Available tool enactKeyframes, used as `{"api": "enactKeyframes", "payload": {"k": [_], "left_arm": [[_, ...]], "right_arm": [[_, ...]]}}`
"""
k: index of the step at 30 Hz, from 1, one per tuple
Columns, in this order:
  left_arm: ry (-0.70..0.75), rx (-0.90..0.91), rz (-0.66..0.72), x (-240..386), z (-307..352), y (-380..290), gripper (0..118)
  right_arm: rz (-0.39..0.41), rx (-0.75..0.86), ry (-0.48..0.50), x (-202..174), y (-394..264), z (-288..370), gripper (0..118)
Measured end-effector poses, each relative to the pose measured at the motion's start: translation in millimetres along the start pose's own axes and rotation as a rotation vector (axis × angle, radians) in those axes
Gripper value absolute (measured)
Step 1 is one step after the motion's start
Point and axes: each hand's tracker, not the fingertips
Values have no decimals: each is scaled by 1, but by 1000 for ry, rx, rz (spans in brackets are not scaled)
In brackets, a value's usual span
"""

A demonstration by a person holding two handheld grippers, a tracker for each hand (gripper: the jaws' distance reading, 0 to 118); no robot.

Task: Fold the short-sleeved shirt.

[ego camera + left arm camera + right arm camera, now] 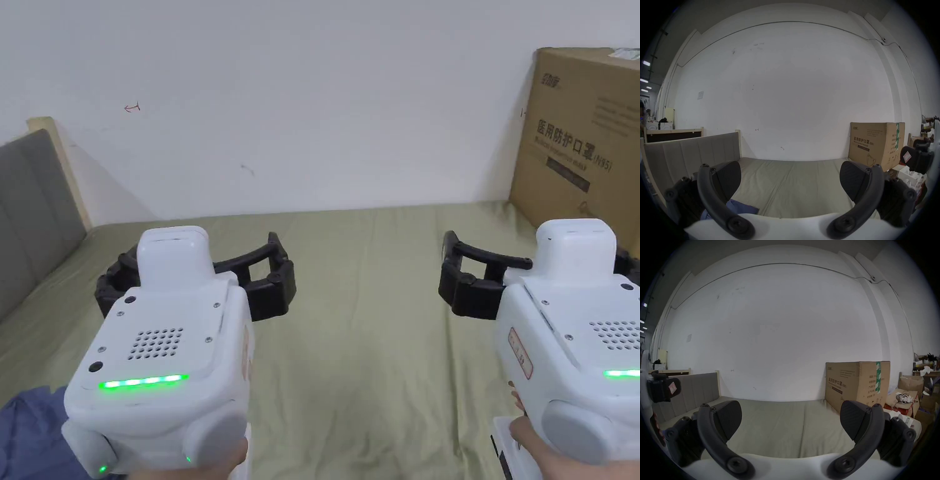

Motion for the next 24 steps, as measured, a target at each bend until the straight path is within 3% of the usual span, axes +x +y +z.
{"api": "enactKeyframes", "payload": {"k": [7, 10, 24], "left_arm": [[5, 1, 54, -10, 0, 5, 118], [13, -21, 42, -10, -2, 5, 118], [-16, -63, 73, -13, -4, 1, 118]], "right_arm": [[-28, -14, -51, 9, 1, -2, 118], [3, -8, -79, 11, 4, -5, 118], [31, 0, -56, 10, 4, -2, 118]]}}
